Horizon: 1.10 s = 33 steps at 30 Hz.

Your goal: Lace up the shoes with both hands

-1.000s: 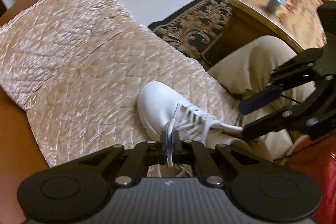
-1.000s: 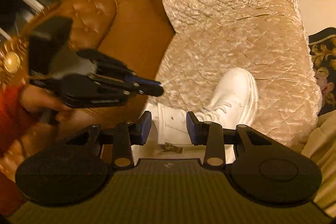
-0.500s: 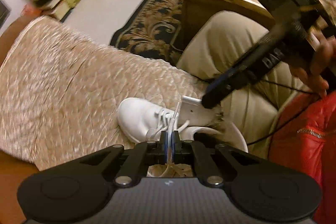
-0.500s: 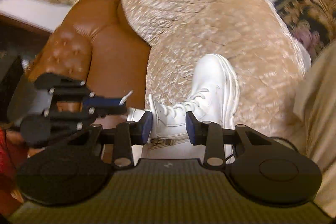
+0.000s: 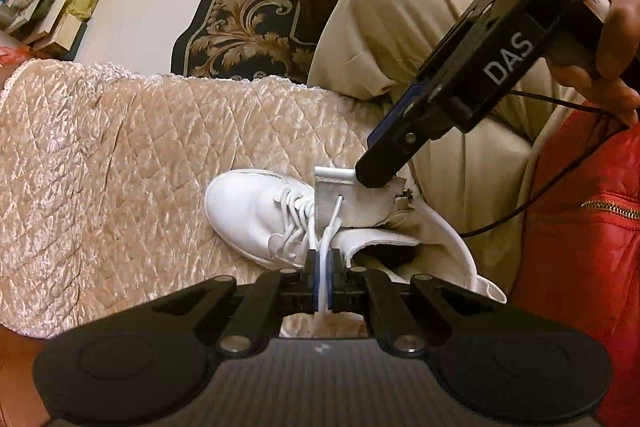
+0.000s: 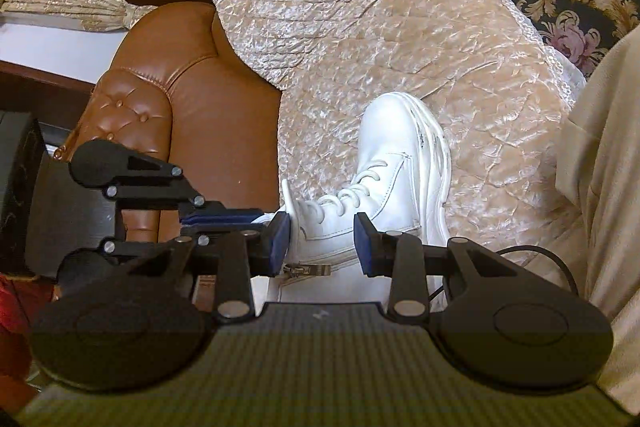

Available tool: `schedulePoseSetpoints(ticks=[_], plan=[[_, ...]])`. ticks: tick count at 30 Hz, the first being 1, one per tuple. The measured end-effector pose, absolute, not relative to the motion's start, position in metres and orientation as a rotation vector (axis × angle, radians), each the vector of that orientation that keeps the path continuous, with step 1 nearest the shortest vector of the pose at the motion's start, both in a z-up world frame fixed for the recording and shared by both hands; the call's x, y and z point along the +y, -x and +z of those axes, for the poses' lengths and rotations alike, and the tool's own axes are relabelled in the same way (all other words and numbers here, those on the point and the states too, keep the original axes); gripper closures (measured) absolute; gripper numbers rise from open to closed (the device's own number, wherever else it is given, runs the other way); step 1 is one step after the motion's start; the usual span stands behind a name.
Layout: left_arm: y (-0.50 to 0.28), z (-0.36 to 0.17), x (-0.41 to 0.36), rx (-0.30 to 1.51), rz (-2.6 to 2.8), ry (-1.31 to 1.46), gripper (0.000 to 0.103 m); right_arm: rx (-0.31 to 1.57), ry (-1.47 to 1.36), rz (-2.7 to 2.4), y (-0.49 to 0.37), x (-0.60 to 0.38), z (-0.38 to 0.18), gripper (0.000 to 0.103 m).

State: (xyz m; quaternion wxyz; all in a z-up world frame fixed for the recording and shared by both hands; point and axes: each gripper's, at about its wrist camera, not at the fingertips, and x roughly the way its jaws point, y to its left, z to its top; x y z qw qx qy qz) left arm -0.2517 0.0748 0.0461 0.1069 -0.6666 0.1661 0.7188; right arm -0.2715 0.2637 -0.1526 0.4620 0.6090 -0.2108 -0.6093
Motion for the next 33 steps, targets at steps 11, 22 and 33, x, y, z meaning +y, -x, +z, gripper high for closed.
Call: schedulePoseSetpoints(ticks=[11,22,33], plan=[[0.258,0.052,0.075,0.463,2.114,1.963,0.100,-0.481,-1.473,-1.497,0.271,0.260,-0.147,0.062],[0.260,0.056,0.078,0.437,2.142,1.908,0.100,-0.465,-1.457,-1.484,0.269,0.255,-0.145,0.062],[0.257,0.046,0.072,0.368,2.166,1.892,0.099,-0.853,-1.584,-1.455,0.292,0.286,-0.178,0.062]])
